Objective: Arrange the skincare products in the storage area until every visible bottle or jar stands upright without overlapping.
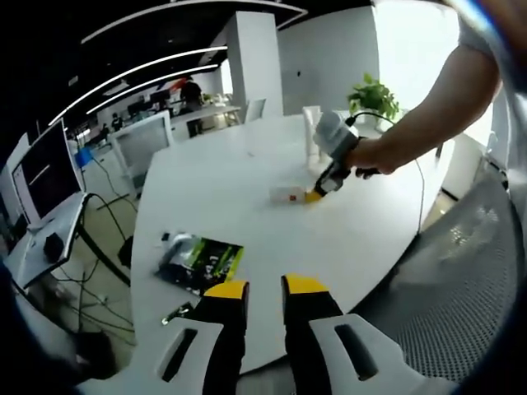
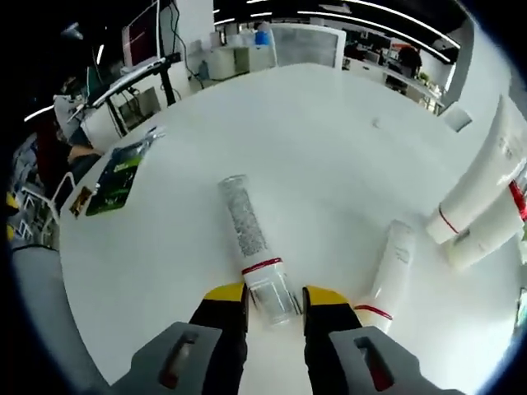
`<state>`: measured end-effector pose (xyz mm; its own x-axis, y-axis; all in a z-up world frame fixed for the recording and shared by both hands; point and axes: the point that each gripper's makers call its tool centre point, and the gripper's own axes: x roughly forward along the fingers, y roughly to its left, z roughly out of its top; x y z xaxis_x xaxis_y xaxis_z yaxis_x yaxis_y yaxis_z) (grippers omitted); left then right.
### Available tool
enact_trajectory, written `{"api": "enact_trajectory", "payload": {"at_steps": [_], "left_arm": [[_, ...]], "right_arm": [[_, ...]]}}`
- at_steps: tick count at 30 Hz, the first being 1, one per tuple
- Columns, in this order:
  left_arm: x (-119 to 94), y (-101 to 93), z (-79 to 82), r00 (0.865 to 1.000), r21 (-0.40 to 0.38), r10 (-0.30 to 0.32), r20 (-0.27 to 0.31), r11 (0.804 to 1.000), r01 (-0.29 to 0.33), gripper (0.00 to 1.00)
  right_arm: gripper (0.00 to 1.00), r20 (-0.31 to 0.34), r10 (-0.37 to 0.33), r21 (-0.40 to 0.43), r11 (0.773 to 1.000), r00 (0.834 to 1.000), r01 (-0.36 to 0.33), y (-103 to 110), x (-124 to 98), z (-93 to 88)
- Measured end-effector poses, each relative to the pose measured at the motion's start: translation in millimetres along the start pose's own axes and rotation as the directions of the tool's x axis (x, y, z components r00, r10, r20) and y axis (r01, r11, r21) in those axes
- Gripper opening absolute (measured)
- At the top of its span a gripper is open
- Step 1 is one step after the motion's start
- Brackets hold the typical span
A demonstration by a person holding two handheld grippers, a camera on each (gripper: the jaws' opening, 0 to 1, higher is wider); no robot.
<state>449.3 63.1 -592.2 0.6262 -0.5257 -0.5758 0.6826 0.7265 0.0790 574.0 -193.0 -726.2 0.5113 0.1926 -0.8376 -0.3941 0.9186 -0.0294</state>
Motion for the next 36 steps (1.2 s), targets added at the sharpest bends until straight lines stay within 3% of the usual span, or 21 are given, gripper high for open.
{"api": "enact_trajectory", "payload": {"at_steps": [7, 13, 21, 24, 29, 34, 36], "left_arm": [[0.0, -0.5, 0.7, 1.000, 0.000, -0.002, 0.003, 1.000, 0.002, 0.15], [0.2, -0.9, 1.7, 1.000, 0.007, -0.002, 0.007, 1.000, 0.002, 0.17], [-0.2, -0.8, 5.5, 1.000, 0.030, 0.005, 0.026, 1.000, -0.005, 0.24], [0.6, -4.6, 6.3, 1.000, 0.059, -0.003, 0.028, 0.998, 0.002, 0.27], [1.9, -11.5, 7.1, 0.999, 0.121, -0.019, 0.026, 0.993, 0.016, 0.30], [5.7, -23.6, 12.4, 0.998, 0.236, -0.053, 0.035, 0.971, 0.043, 0.38], [7.3, -29.6, 12.2, 0.997, 0.276, -0.065, 0.031, 0.960, 0.054, 0.42]], "right_arm": [[0.12, 0.019, 0.065, 0.008, 0.998, 0.998, -0.066, 5.5, -9.8, -0.9], [0.12, 0.055, 0.109, -0.052, 0.993, 0.993, -0.106, 13.4, -32.3, 2.3], [0.11, 0.127, 0.258, -0.180, 0.956, 0.958, -0.233, 50.4, -77.4, 18.1], [0.11, 0.120, 0.326, -0.270, 0.920, 0.938, -0.285, 71.6, -96.0, 21.9], [0.11, 0.072, 0.369, -0.433, 0.849, 0.927, -0.304, 101.7, -120.3, 22.7], [0.11, 0.031, 0.359, -0.612, 0.745, 0.933, -0.266, 127.5, -137.4, 21.8], [0.11, -0.015, 0.339, -0.703, 0.666, 0.941, -0.251, 138.9, -142.3, 16.8]]}}
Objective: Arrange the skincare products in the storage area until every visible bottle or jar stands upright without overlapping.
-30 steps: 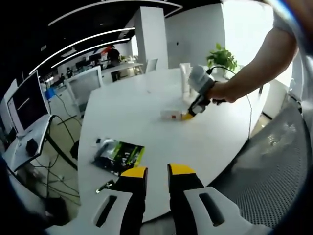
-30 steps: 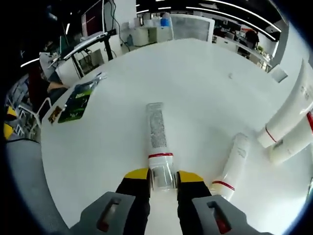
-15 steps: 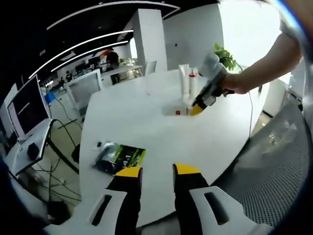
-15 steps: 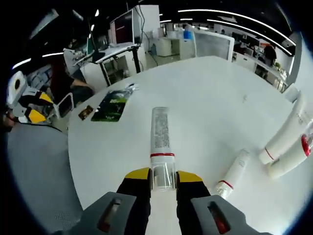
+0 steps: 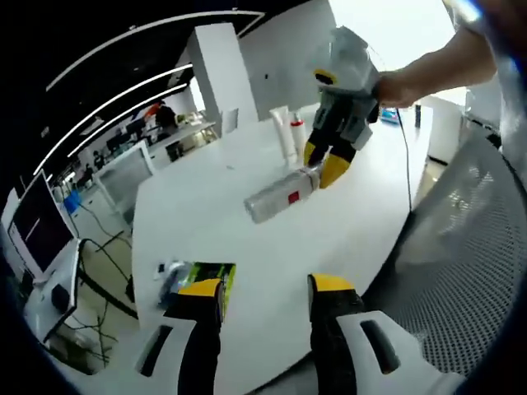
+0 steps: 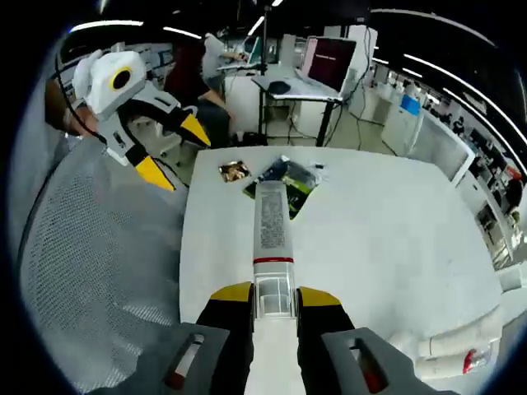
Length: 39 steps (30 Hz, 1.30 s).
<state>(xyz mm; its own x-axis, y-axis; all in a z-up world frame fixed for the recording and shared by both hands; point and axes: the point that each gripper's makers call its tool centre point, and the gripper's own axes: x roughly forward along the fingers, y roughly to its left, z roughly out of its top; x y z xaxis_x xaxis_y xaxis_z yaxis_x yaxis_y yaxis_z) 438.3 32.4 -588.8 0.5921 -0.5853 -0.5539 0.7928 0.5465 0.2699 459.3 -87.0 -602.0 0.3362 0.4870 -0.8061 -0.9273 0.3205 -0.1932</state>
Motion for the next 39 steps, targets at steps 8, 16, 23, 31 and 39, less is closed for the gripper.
{"api": "enact_trajectory", "payload": {"at_steps": [8, 16, 23, 31, 39], "left_arm": [[3.2, -20.5, 5.7, 0.998, 0.168, -0.058, -0.007, 0.984, 0.058, 0.45], [2.4, -30.8, 10.6, 0.995, 0.218, -0.099, 0.016, 0.971, 0.093, 0.43], [2.4, -33.1, 5.2, 0.994, 0.259, -0.112, -0.016, 0.959, 0.112, 0.29], [-0.6, -34.2, 7.9, 0.992, 0.248, -0.123, 0.001, 0.962, 0.119, 0.21], [-4.4, -34.3, 2.4, 0.991, 0.228, -0.133, -0.025, 0.964, 0.135, 0.20]], "right_arm": [[0.11, -0.040, 0.012, -0.212, 0.977, 0.999, -0.021, 25.2, -7.1, 22.0], [0.12, -0.068, -0.010, -0.452, 0.892, 0.998, -0.022, 49.7, -12.8, 46.3], [0.12, -0.073, -0.020, -0.502, 0.864, 0.997, -0.019, 59.9, -12.6, 58.7], [0.12, -0.091, -0.022, -0.522, 0.853, 0.996, -0.029, 65.0, -11.1, 63.8], [0.13, -0.085, -0.035, -0.546, 0.838, 0.996, -0.017, 66.4, -11.1, 70.0]]}}
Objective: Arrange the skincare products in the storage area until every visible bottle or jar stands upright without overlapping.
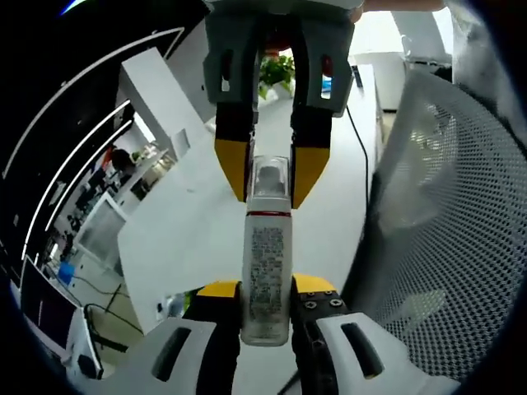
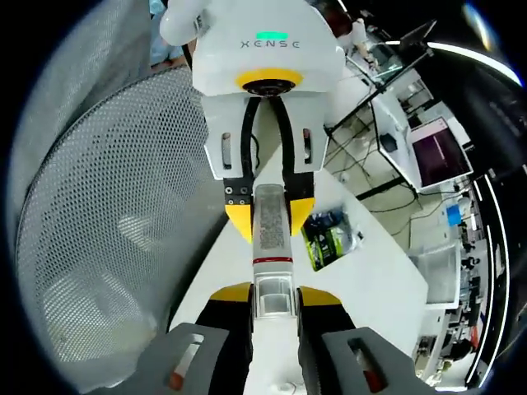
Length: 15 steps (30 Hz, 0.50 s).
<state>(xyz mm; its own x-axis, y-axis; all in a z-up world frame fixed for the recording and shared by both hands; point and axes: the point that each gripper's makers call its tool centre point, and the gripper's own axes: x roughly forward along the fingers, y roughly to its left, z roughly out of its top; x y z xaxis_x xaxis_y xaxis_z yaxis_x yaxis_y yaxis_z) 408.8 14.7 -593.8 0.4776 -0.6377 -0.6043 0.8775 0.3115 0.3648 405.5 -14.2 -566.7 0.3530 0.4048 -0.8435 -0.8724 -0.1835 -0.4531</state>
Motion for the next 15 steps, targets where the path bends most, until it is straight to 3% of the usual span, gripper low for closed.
{"api": "enact_trajectory", "payload": {"at_steps": [15], "left_arm": [[-1.5, -10.2, 2.4, 0.997, -0.111, -0.066, 0.026, 0.991, 0.069, 0.19]], "right_arm": [[0.17, 0.038, -0.040, -0.050, 0.998, 0.998, 0.042, 3.4, -1.5, -1.5]]}}
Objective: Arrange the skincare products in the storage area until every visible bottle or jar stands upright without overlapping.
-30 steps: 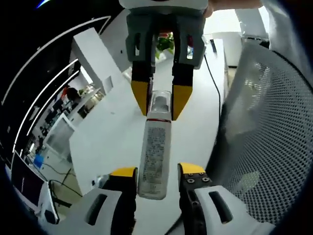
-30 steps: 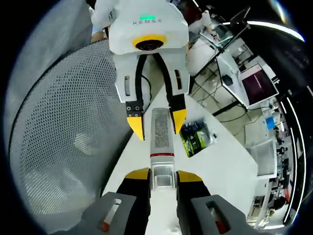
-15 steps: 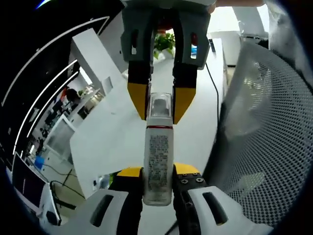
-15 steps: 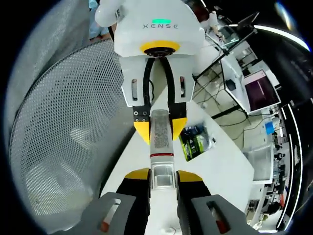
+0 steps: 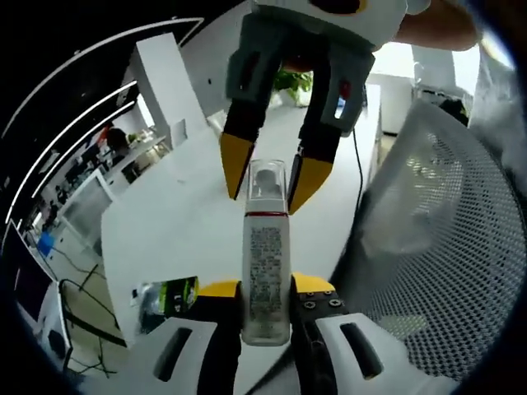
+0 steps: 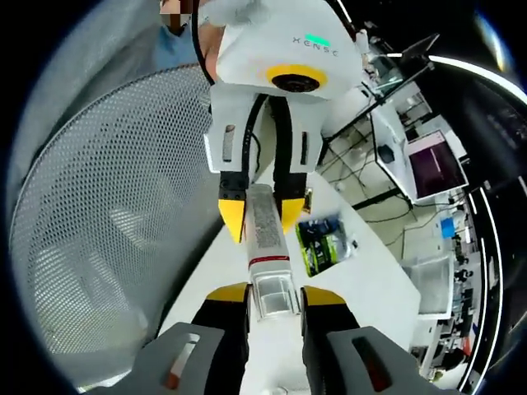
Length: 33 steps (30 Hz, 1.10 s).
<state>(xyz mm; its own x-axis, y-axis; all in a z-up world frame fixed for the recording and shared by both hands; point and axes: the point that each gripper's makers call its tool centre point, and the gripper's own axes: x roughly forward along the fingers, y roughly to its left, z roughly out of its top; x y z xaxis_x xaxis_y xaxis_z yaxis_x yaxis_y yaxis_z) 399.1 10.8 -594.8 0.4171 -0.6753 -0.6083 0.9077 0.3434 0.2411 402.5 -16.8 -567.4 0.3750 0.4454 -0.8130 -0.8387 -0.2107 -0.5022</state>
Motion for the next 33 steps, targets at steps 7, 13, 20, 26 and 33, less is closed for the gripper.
{"api": "enact_trajectory", "payload": {"at_steps": [7, 13, 20, 26, 33], "left_arm": [[-2.2, 2.0, 0.4, 1.000, -0.088, -0.010, 0.018, 0.996, 0.012, 0.19], [-1.5, 1.7, 3.5, 1.000, -0.099, -0.003, 0.031, 0.995, 0.006, 0.19], [-0.4, -0.8, 7.7, 0.999, -0.108, -0.006, 0.042, 0.994, 0.010, 0.19], [1.4, -2.6, 4.2, 1.000, -0.102, -0.012, 0.021, 0.995, 0.014, 0.19], [4.6, 0.0, -4.2, 1.000, -0.116, -0.003, -0.021, 0.993, 0.001, 0.19]], "right_arm": [[0.39, 0.020, -0.087, 0.098, 0.992, 0.996, 0.085, -9.6, -3.5, -5.3], [0.43, 0.079, -0.156, 0.362, 0.925, 0.985, 0.118, -11.4, -17.0, -12.9], [0.48, 0.190, -0.249, 0.768, 0.640, 0.950, 0.014, -0.5, -23.9, -18.6], [0.47, 0.199, -0.339, 0.942, 0.324, 0.919, -0.085, 14.7, -26.4, -37.4], [0.44, 0.152, -0.375, 0.978, 0.192, 0.915, -0.084, 38.9, -32.8, -45.6]]}}
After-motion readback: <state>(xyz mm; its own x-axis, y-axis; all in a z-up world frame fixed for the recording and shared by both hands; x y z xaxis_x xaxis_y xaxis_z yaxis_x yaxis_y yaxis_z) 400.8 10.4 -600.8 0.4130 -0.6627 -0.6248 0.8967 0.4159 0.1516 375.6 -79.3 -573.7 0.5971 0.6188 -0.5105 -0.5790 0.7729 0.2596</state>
